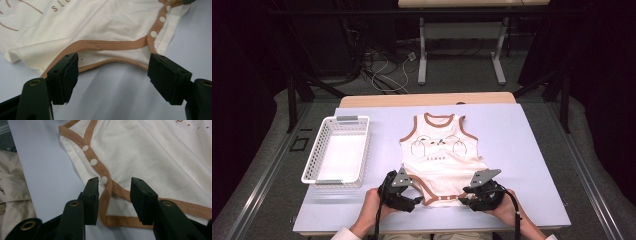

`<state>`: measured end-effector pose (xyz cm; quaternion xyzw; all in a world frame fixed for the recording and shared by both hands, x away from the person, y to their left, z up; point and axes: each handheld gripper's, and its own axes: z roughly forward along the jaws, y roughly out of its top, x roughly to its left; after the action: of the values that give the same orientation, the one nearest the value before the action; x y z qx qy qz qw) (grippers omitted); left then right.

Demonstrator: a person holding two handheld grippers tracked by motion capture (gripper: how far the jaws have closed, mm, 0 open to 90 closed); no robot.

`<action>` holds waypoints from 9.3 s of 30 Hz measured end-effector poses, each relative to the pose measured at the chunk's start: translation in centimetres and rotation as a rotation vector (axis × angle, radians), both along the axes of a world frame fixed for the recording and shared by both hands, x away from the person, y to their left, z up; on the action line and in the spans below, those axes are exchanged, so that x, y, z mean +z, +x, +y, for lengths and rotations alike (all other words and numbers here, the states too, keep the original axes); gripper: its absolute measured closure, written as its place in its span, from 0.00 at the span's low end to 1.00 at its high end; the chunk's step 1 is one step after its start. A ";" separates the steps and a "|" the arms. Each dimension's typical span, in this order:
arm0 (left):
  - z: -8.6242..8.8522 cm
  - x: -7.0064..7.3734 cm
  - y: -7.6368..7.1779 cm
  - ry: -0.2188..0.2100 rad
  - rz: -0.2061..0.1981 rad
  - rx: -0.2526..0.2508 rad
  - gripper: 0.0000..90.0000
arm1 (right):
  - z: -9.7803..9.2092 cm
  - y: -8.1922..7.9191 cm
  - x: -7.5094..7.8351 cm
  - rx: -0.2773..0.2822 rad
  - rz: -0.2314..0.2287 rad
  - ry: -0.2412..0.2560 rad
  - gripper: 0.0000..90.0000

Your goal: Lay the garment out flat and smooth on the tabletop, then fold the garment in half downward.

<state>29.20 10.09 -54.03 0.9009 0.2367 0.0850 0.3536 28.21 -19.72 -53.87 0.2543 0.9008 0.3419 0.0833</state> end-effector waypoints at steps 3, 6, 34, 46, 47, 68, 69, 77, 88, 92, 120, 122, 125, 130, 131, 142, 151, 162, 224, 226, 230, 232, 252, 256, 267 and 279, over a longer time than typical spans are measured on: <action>-0.7 -0.1 -0.4 0.010 0.003 -0.037 0.30 | 0.1 -0.1 -0.1 0.010 -0.003 -0.006 0.66; -1.2 -0.3 -0.6 0.009 0.004 -0.057 0.33 | 0.2 -0.1 0.0 0.020 -0.007 -0.003 0.67; -2.6 -1.0 -0.7 0.070 0.021 -0.200 0.81 | 1.0 -0.1 -1.0 0.039 0.031 -0.037 0.96; -2.3 -1.0 -1.3 0.065 0.048 -0.207 0.95 | 1.0 -0.5 -1.0 0.057 0.042 -0.031 0.98; -2.2 -0.9 -1.4 0.066 0.050 -0.212 0.95 | 1.0 -0.6 -1.0 0.062 0.040 -0.031 0.98; -1.0 -0.7 -4.1 0.060 0.082 -0.247 0.95 | 1.4 -3.0 -1.0 0.149 0.061 -0.017 0.98; -0.9 -0.7 -4.2 0.062 0.089 -0.249 0.95 | 1.5 -3.1 -0.9 0.146 0.070 -0.017 0.98; -0.5 -0.8 -4.8 0.054 0.096 -0.244 0.95 | 1.5 -3.5 -1.0 0.162 0.092 -0.008 0.98; -0.1 -0.7 -5.3 0.052 0.115 -0.252 0.95 | 1.8 -3.9 -1.0 0.201 0.125 -0.009 0.98; 0.0 -0.8 -5.3 0.050 0.114 -0.251 0.95 | 1.9 -3.9 -1.0 0.209 0.123 -0.004 0.98; 4.8 1.0 -3.2 -0.030 0.035 0.009 0.51 | -2.6 -0.9 1.2 -0.019 0.054 0.118 0.55; 5.2 1.0 -2.5 -0.026 0.048 0.074 0.52 | -3.6 -0.1 1.2 -0.090 0.034 0.129 0.57; 5.6 1.0 -1.4 -0.020 0.083 0.149 0.52 | -4.5 0.7 1.1 -0.183 0.004 0.093 0.59; 6.1 1.5 0.5 -0.064 0.110 0.246 0.54 | -5.5 2.0 0.5 -0.290 0.003 0.042 0.63; 6.1 1.4 1.1 -0.063 0.119 0.262 0.55 | -5.7 2.2 0.4 -0.299 0.003 0.030 0.63; 4.4 -0.5 2.3 0.034 0.163 0.239 0.71 | -6.1 3.3 -0.7 -0.366 0.052 0.007 0.70; 4.2 -0.7 2.1 0.050 0.154 0.189 0.96 | -5.7 3.1 -1.0 -0.348 0.051 -0.007 0.84; 5.1 -0.7 2.3 0.025 0.179 0.176 0.99 | -5.9 2.9 -1.1 -0.347 0.084 0.042 0.98; 6.2 0.8 1.3 -0.020 0.014 0.265 0.08 | -6.6 2.4 0.9 -0.250 -0.002 0.143 0.00; 6.2 0.8 1.5 -0.013 0.012 0.264 0.08 | -6.7 2.5 1.0 -0.245 -0.020 0.157 0.00; 6.1 0.7 1.7 -0.012 0.008 0.270 0.08 | -6.7 2.5 1.1 -0.248 -0.045 0.165 0.00; 6.1 0.6 1.7 -0.014 0.007 0.270 0.08 | -6.8 2.4 1.1 -0.251 -0.044 0.176 0.00; 5.9 0.9 2.8 -0.048 0.001 0.296 0.01 | -6.1 3.2 1.5 -0.229 -0.045 0.183 0.00; 5.6 0.9 3.2 -0.052 0.004 0.299 0.00 | -6.0 3.8 1.5 -0.227 -0.043 0.181 0.00; 5.0 0.7 4.9 -0.057 0.028 0.298 0.00 | -5.9 5.3 1.6 -0.241 -0.045 0.193 0.00; 4.8 0.6 6.9 -0.085 0.053 0.333 0.00 | -6.1 7.4 1.7 -0.266 -0.023 0.186 0.00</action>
<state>36.05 14.86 -53.41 0.8354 0.3954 0.1083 0.3660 35.58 -25.79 -52.14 0.3743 0.8226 0.4125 0.1142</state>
